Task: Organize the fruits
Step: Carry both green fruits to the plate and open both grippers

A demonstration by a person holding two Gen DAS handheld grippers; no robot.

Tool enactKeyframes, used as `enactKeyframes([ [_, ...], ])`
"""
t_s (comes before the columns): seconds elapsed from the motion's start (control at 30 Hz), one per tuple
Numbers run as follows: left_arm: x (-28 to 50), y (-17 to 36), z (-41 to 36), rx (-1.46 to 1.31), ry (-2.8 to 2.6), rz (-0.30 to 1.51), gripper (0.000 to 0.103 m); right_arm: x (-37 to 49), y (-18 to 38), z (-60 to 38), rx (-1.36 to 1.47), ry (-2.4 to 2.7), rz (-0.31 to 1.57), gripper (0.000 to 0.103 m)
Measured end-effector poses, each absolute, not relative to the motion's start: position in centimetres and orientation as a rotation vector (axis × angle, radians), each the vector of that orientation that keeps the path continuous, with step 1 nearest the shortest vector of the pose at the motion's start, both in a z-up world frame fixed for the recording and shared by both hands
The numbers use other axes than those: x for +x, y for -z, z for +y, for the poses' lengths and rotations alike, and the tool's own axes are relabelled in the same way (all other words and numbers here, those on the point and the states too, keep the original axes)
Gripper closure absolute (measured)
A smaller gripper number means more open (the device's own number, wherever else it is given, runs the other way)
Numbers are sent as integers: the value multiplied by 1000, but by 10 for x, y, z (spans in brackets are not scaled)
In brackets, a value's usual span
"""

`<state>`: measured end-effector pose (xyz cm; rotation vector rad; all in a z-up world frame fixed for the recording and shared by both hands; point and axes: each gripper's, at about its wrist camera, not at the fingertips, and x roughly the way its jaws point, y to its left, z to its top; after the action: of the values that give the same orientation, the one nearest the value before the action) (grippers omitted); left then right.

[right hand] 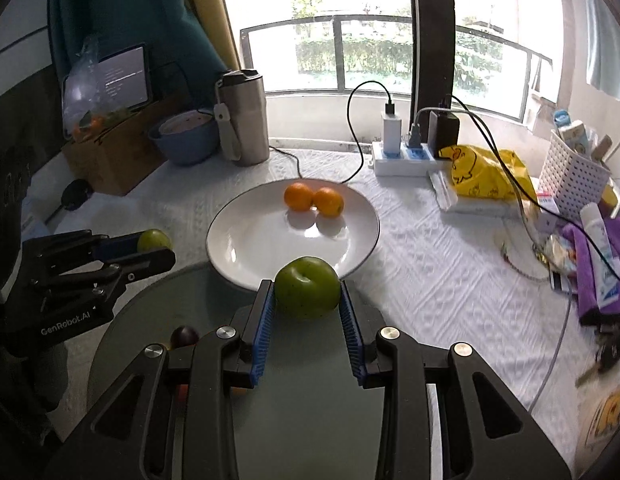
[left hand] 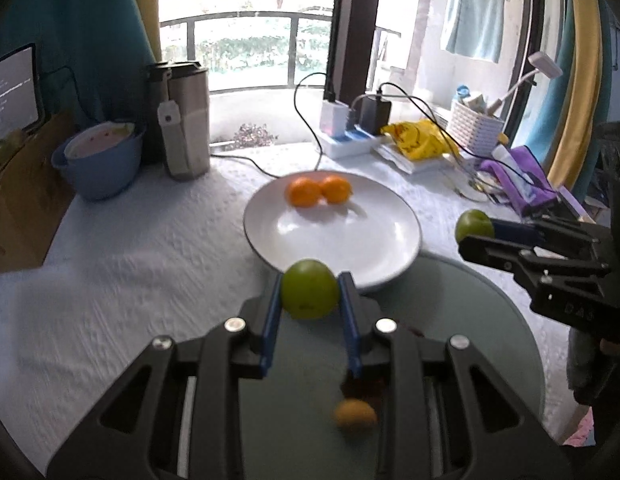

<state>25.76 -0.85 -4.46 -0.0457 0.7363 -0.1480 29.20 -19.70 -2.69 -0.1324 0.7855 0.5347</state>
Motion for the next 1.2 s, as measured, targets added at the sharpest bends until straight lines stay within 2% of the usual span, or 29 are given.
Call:
enactKeyframes([
  [0.37, 316, 47, 2, -66, 151, 724, 74, 345, 34, -185, -130, -521, 785, 68],
  [0.77, 363, 72, 5, -105, 157, 799, 74, 395, 63, -164, -150, -510, 857, 68],
  [1.2, 389, 83, 4, -108, 163, 847, 72, 411, 82, -158, -155, -487, 892, 68],
])
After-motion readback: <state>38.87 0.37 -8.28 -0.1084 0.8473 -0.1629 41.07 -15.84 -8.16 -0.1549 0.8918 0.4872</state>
